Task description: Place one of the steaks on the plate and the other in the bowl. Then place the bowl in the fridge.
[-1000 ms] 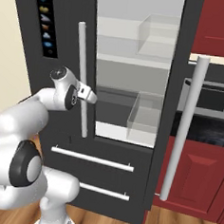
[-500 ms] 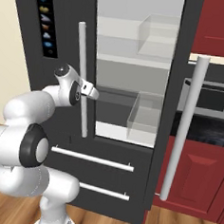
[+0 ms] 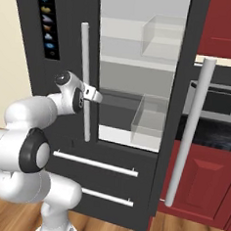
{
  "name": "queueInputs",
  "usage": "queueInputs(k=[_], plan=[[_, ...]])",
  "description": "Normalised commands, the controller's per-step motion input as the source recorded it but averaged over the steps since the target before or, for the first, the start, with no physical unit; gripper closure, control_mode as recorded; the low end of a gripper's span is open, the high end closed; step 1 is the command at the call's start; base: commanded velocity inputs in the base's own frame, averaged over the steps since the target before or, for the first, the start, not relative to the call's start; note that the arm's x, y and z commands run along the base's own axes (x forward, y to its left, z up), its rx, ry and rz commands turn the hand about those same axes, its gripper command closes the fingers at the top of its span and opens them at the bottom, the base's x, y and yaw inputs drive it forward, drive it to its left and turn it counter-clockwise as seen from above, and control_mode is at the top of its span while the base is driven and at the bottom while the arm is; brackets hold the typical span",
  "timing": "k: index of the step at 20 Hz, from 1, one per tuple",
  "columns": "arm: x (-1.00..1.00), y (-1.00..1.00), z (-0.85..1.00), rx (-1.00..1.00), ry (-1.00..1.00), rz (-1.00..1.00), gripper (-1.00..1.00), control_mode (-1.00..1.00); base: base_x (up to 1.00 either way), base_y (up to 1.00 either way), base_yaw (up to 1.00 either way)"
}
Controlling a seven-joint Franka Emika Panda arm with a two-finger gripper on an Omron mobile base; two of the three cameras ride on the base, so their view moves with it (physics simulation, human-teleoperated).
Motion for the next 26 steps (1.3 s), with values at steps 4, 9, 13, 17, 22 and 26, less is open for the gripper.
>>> queueInputs(k=[4,9,13,17,22,26], plan=[[0.52,0.21,0.00,-0.02,0.00,-0.01,-1.00,-1.00,0.00,0.00,0.00],[0.42,0.13,0.00,0.00,0.00,0.00,1.00,-1.00,0.00,0.00,0.00],[0.06,0.00,0.00,0.00,0.00,0.00,1.00,-1.00,0.00,0.00,0.00],[-0.05,0.01,0.00,0.00,0.00,-0.05,1.00,-1.00,0.00,0.00,0.00],[-0.28,0.17,0.02,0.00,0.00,-0.14,1.00,-1.00,0.00,0.00,0.00],[-0.29,0.33,0.03,0.00,0.00,-0.17,1.00,-1.00,0.00,0.00,0.00]])
